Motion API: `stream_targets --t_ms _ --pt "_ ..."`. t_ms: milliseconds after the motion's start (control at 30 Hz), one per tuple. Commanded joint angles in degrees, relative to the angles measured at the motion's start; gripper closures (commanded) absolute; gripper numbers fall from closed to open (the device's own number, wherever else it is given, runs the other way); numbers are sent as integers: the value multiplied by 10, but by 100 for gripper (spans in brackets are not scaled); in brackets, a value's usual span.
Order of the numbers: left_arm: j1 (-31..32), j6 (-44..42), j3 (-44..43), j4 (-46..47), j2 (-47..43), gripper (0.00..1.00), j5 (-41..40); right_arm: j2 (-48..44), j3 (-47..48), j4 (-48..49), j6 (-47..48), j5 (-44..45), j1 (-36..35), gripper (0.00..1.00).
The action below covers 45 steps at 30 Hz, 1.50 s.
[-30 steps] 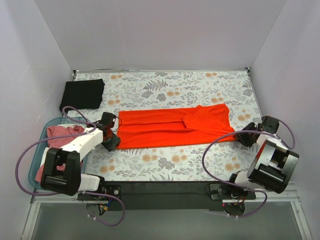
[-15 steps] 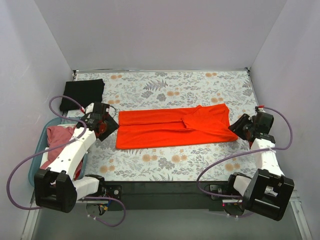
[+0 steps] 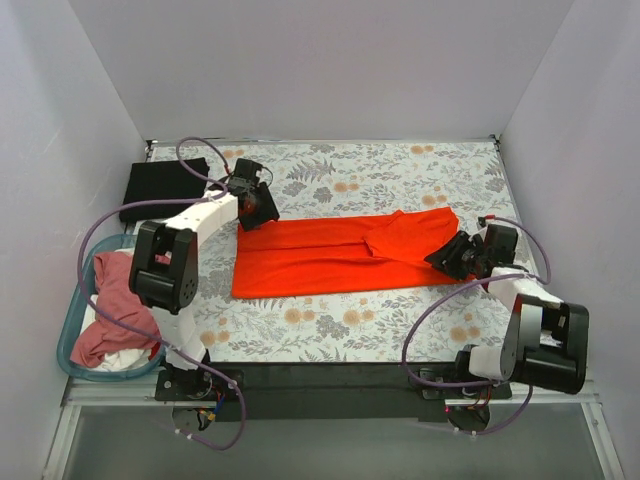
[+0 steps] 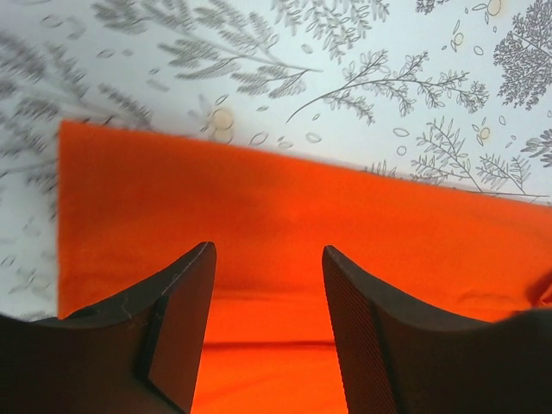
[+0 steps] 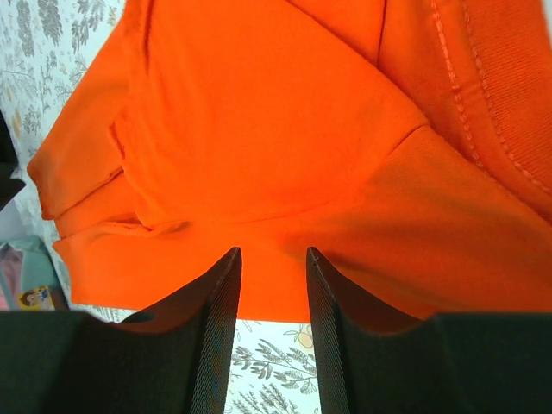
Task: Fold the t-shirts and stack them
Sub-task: Fold the tshirt
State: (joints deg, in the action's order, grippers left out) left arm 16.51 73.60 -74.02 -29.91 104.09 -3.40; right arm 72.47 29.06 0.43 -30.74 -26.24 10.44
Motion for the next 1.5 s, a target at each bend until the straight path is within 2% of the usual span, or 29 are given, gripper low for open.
stream_targets --t_ms 0,133,333,433,567,600,700,733,833,967,1067,1200,1333,1467 --pt "9 -49 -53 28 43 49 12 36 -6 68 -41 -34 -4 58" --pt "12 -56 -65 29 82 53 -14 93 16 82 -41 -24 -5 58" --pt "12 -17 -16 -20 89 54 -5 228 91 81 -35 -15 -5 59" --pt "12 9 46 -43 57 55 21 309 164 80 -34 -9 -5 59" --pt "28 35 131 -75 -1 54 82 432 308 63 -21 -43 -14 61" --pt "37 39 151 -81 -30 54 110 455 374 56 -8 -63 -21 61" --pt "97 80 223 -97 -91 54 152 534 473 27 27 -96 -45 61" --pt "133 94 239 -101 -104 54 184 564 531 17 36 -100 -52 61" --pt "198 152 290 -102 -158 53 232 610 632 -23 58 -108 -81 62" --pt "246 210 309 -108 -209 52 236 627 681 -34 83 -133 -103 61" --pt "254 228 303 -111 -236 45 228 617 697 -50 109 -142 -139 61" --pt "254 233 254 -125 -260 43 174 559 662 -56 118 -115 -147 60" --pt "238 209 193 -147 -259 43 102 475 616 -53 119 -101 -152 60" --pt "185 176 193 -118 -261 45 72 434 582 -50 120 -92 -190 61"
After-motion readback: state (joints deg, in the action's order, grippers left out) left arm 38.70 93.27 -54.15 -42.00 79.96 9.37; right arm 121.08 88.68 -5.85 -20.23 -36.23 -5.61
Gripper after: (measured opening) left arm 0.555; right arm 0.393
